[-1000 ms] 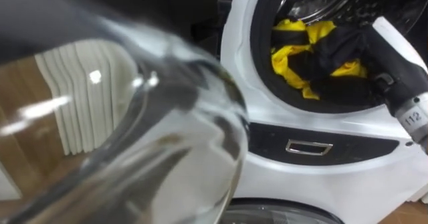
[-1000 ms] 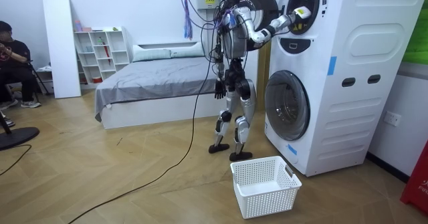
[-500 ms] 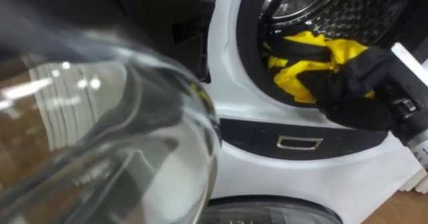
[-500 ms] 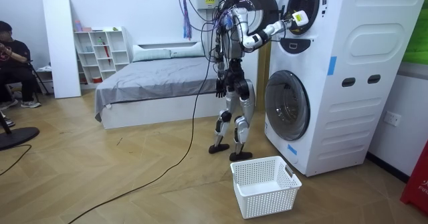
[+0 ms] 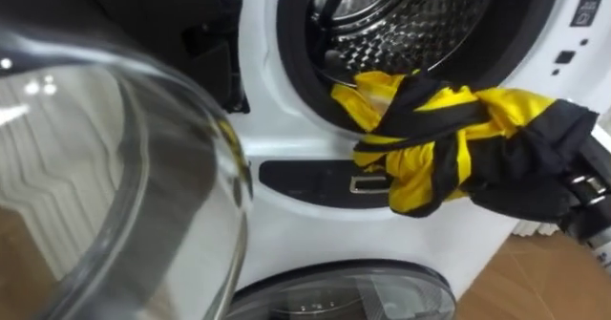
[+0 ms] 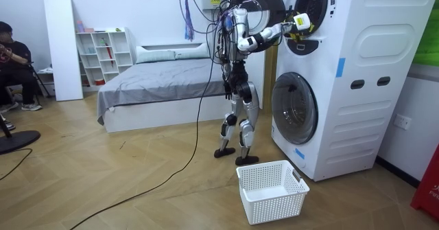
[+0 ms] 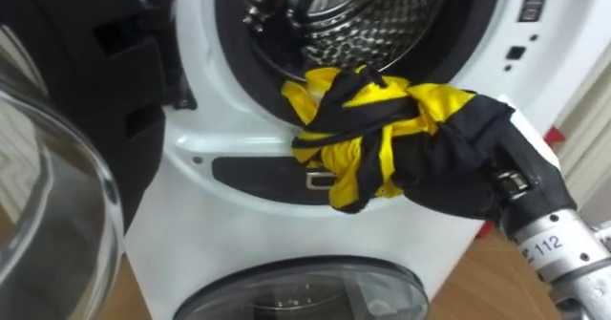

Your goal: Pick clothes from washing machine

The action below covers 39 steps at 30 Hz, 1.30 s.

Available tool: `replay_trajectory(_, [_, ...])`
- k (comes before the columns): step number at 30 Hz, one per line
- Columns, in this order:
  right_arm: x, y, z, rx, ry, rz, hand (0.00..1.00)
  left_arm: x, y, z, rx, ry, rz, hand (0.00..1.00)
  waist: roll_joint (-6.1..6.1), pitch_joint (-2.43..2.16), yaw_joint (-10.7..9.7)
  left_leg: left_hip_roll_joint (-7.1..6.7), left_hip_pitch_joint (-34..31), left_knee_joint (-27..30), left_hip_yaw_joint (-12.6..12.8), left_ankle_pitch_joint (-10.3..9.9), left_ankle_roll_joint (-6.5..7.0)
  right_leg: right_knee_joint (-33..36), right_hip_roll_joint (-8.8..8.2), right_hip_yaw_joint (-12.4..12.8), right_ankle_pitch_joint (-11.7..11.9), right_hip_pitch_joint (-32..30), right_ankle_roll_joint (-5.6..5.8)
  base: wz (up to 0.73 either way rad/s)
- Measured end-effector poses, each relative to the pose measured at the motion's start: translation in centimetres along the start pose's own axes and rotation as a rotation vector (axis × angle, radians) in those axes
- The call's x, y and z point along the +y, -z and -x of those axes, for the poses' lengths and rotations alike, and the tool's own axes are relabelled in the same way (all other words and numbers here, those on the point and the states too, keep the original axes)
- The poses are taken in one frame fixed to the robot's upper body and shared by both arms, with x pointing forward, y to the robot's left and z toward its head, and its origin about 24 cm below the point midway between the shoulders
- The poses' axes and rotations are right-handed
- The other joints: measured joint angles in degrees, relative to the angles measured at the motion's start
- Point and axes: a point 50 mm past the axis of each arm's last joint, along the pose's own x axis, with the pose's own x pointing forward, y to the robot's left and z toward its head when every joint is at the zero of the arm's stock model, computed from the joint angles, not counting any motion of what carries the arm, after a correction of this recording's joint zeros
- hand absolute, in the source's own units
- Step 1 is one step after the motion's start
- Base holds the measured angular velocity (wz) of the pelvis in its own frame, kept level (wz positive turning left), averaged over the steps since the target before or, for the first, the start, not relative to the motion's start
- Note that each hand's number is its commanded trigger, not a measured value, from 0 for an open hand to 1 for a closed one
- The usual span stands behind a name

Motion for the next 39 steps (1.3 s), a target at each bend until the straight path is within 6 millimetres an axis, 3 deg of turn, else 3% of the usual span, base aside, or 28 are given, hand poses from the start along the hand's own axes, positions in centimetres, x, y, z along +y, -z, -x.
replay_trajectory(6, [-0.5, -1.0, 0.3, -0.1, -0.009, -0.101, 1.0, 0.1, 0.4, 0.1, 0.002, -0.002, 0.001, 0.0, -0.15, 0.02, -0.3, -0.07, -0.1, 0.2, -0.2, 0.0, -0.01, 0.1, 0.03, 0.0, 0.1, -0.1, 0.01, 0.0])
replay_trajectory(14, [-2.4, -1.4, 1.9, -0.105, 0.092, -0.051, 1.0, 0.5, 0.4, 0.1, -0.002, -0.019, 0.027, 0.0, 0.25, 0.03, -0.9, 0.23, -0.8, 1.9, 0.4, -0.9, 0.06, 0.8, 0.16, 0.3, 0.1, -0.5, 0.02, -0.04])
replay_trajectory(24, [-3.1, 1.6, 4.6, 0.089, 0.172, -0.025, 1.0, 0.6, 0.2, 0.1, -0.007, -0.024, 0.033, 0.0, 0.35, 0.04, -1.7, 0.42, -0.3, 1.9, 4.8, -1.1, 0.31, 1.3, 1.06, 4.0, 1.0, -1.4, 0.61, -0.2])
replay_trajectory(28, [-3.7, 1.7, 5.1, 0.122, 0.21, 0.024, 1.0, 0.8, 0.4, 0.1, -0.004, -0.026, 0.031, 0.0, -0.21, 0.37, -3.4, 0.27, -0.6, 2.4, 5.7, -1.1, 0.45, 1.1, 1.03, 4.8, 1.6, -1.6, 1.06, -0.14])
replay_trajectory(39, [-4.8, 5.2, 7.9, 0.366, 0.315, 0.09, 1.0, 1.1, 0.1, 0.0, 0.006, -0.033, 0.027, 0.0, -0.47, 0.01, -4.7, -0.07, -1.1, 2.9, 7.1, -1.3, 0.91, 1.1, 1.04, 6.2, 2.3, -2.6, 1.29, -0.07])
